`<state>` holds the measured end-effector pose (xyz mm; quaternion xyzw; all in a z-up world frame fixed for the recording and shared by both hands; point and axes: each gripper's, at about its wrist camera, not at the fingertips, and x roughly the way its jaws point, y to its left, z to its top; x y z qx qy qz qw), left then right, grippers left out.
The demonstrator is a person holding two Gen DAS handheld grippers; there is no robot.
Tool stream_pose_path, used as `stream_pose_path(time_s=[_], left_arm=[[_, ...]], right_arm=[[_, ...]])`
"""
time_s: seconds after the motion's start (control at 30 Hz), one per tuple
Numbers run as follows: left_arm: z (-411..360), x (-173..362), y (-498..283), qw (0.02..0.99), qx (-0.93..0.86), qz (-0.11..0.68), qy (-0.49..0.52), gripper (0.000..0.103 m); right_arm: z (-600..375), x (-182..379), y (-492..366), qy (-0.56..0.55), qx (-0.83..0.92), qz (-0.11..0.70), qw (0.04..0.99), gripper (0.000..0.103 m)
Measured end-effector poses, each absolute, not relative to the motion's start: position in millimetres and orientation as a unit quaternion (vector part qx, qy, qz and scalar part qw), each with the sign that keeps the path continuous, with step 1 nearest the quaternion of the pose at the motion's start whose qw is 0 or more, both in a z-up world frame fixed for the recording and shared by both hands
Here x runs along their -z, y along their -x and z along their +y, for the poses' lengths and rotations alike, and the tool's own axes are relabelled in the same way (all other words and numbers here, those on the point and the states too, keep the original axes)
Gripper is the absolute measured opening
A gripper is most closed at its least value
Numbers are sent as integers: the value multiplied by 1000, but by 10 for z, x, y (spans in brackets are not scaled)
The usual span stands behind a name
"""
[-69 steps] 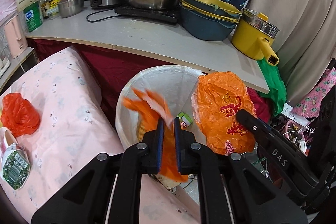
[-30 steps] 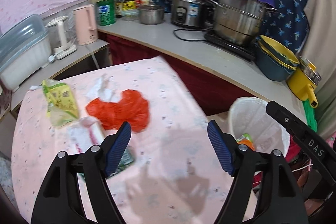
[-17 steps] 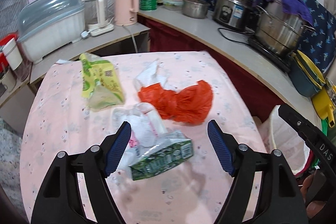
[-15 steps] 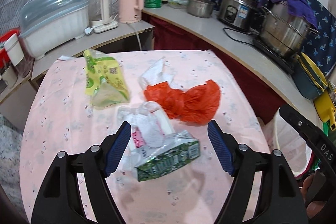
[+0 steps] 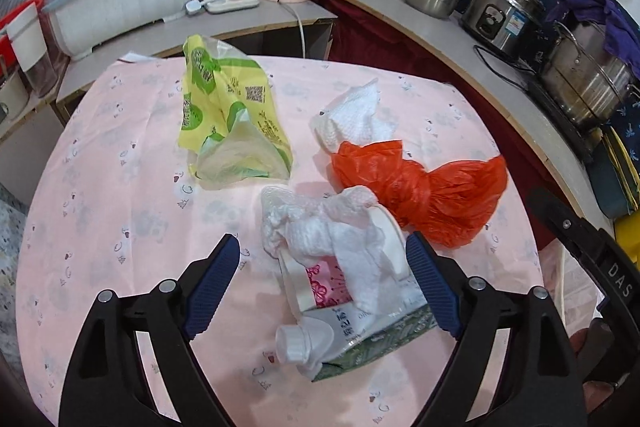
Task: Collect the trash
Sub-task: 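Grasp the red plastic bag with the right gripper while the left gripper grasps the white crumpled bag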
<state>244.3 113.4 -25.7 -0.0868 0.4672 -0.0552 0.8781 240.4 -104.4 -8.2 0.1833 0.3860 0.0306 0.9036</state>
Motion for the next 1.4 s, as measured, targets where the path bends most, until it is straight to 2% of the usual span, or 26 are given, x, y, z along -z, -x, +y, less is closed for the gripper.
stream_pose_path(time_s=[0.2, 0.3, 0.43, 0.47, 0.57, 0.77, 1.1, 1.4], left_arm=[[1209, 467, -2632, 866, 59, 487, 101, 78], [1217, 549, -2689, 858, 71, 497, 106, 64], [1216, 605, -2712, 852, 92, 503, 112, 38], [1215, 595, -2709, 853, 94, 501, 111, 27], [1210, 558, -2701, 855, 98, 498, 108, 15], [1244, 379, -2618, 865, 98, 480, 110, 13], [1220, -241, -2328, 890, 114, 428, 107, 12], [884, -640, -2001, 902, 149, 396, 89, 12]], right_arm=[[-965, 290, -2690, -183, -27, 402, 897, 62], [-922, 384, -2791, -180, -25, 409, 894, 62], [-867, 492, -2866, -173, -26, 421, 890, 62], [-852, 515, -2878, -170, -27, 425, 889, 59], [-828, 529, -2881, -165, -27, 426, 889, 46], [-889, 340, -2785, -171, -20, 400, 900, 36], [-1112, -309, -2419, -188, 0, 332, 924, 36], [-1432, -792, -1927, -196, 19, 283, 939, 36]])
